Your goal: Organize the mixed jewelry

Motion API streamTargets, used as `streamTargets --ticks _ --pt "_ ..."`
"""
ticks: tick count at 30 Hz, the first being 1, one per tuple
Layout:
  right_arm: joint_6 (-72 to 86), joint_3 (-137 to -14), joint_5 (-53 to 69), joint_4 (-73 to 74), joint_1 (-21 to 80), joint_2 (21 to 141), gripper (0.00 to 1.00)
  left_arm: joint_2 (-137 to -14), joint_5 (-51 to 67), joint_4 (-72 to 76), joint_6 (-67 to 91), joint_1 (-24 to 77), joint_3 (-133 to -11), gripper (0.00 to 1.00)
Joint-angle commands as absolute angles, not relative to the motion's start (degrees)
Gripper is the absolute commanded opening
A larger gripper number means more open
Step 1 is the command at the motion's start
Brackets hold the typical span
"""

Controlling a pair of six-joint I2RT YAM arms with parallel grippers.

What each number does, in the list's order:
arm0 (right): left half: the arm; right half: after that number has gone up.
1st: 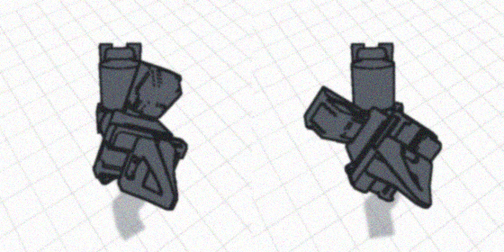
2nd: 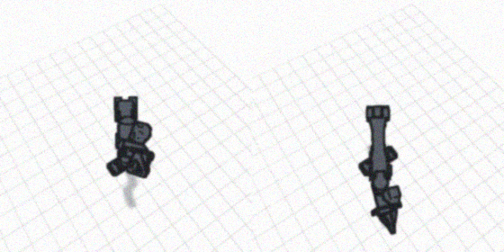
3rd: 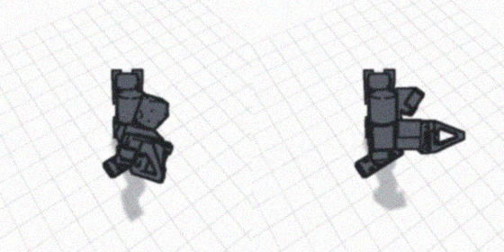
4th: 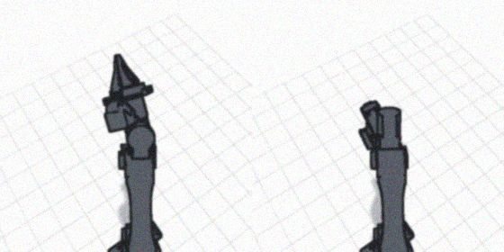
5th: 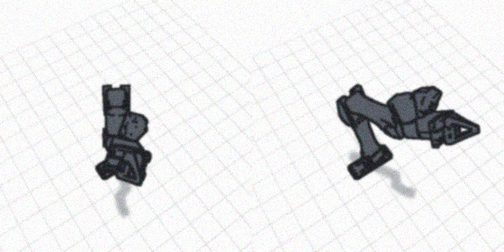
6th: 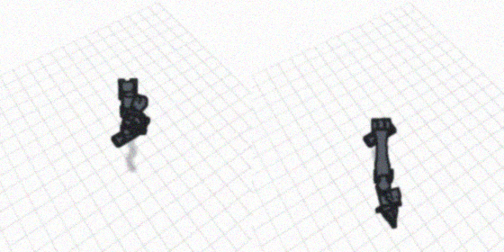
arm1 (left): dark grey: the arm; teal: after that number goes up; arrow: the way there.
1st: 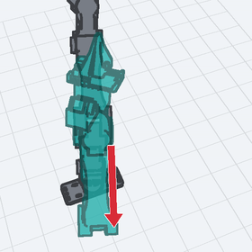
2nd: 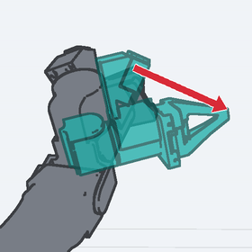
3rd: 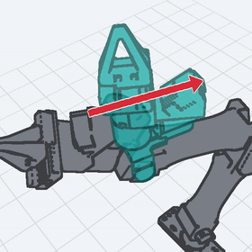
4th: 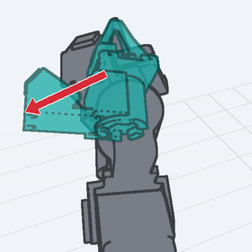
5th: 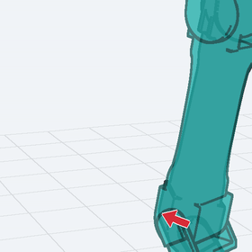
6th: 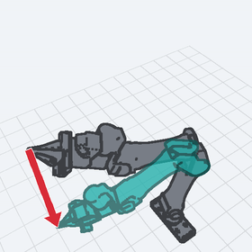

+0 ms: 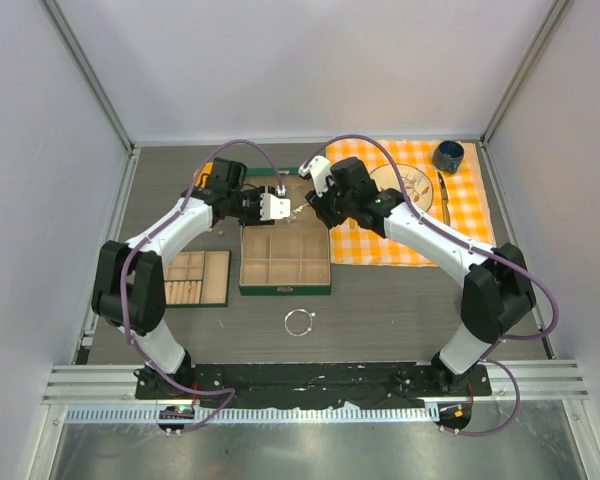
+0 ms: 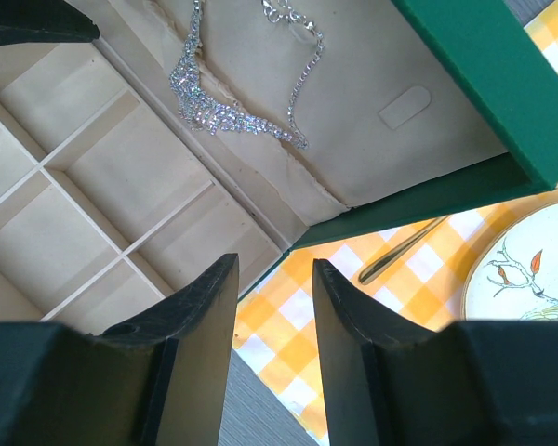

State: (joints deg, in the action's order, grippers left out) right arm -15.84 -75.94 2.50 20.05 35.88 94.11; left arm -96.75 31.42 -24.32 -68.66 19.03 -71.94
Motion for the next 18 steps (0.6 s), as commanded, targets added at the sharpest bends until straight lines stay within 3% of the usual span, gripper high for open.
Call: streamTargets --ticks 1,18 --pt "-14.94 -76.2 2.9 17.32 35.51 92.02 0.43 -97.38 31.47 -25.05 -71.8 18.81 -73.83 0.45" --pt "-14.68 -75.94 3.16 16.88 35.24 92.46 0.43 -99.14 29.97 -26.37 -76.2 19.07 -74.44 0.45"
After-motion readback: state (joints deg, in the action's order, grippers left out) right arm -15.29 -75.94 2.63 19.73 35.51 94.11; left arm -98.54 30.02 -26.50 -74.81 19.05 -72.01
